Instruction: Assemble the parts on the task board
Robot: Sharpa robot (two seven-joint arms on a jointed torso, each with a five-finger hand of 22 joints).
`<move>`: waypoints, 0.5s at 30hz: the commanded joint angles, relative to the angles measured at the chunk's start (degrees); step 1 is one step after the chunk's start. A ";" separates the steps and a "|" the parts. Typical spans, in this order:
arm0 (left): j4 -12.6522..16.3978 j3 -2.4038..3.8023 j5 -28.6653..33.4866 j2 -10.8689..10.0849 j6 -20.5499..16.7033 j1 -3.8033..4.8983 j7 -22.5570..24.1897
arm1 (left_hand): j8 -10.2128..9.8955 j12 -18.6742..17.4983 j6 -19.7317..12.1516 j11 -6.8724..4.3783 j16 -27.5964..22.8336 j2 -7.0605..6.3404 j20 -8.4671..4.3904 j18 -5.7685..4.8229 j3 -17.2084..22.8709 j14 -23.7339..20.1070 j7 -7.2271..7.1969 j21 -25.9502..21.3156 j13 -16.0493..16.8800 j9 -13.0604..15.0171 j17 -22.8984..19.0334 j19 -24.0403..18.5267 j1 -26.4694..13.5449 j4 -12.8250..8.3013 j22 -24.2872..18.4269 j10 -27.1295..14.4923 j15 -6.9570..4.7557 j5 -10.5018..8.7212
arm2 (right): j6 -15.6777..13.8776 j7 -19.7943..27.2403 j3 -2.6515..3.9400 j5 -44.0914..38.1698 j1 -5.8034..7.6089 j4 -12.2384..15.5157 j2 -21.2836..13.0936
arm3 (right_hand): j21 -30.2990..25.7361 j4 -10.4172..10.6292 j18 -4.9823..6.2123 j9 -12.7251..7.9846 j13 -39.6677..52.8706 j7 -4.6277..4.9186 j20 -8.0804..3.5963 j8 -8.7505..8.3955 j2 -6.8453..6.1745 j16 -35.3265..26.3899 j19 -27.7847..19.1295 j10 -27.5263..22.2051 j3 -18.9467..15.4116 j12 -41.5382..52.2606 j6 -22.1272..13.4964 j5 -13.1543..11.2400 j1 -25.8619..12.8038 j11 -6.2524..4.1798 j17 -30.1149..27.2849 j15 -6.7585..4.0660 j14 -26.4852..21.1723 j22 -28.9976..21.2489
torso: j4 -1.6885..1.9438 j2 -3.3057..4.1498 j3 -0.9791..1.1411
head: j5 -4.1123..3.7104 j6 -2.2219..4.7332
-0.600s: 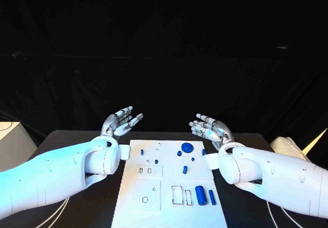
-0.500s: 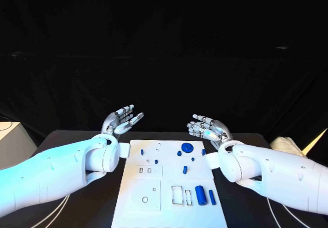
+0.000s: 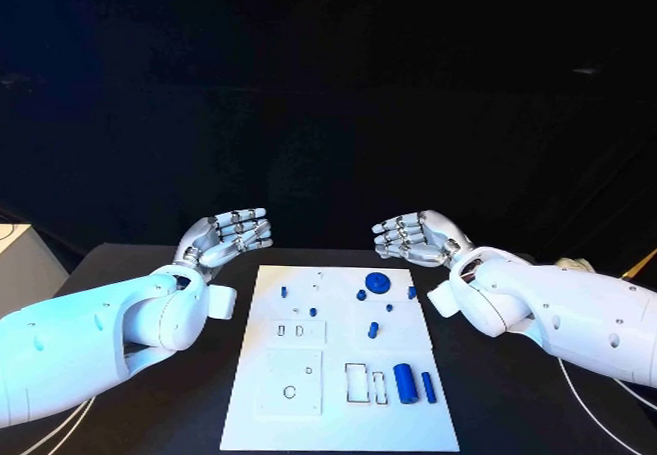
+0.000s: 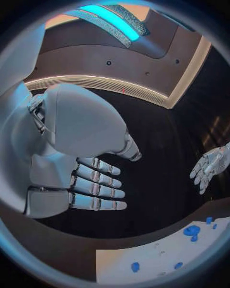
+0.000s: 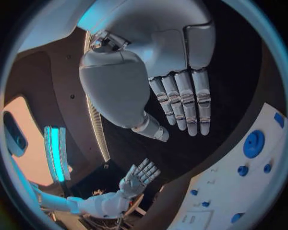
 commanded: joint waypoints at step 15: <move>11.62 1.01 -3.30 -6.35 5.82 0.40 -0.79 | 3.53 -1.74 11.55 -4.21 27.42 -4.29 -6.27 1.30 11.69 16.39 1.66 34.59 0.31 2.69 20.80 7.50 -4.00 -7.17 21.59 17.90 -6.62 -0.29 | 4.56 -15.82 0.33 -46.09 2.75 1.33 -0.61 | 34.39 -2.02 -0.01 1.56 1.11 -2.86 -10.26 0.72 -3.26 39.36 21.97 16.96 -0.84 -0.99 12.20 -0.70 0.75 -6.39 32.57 -9.13 27.41 22.83 | 2.31 4.68 -1.23 | -2.27 0.60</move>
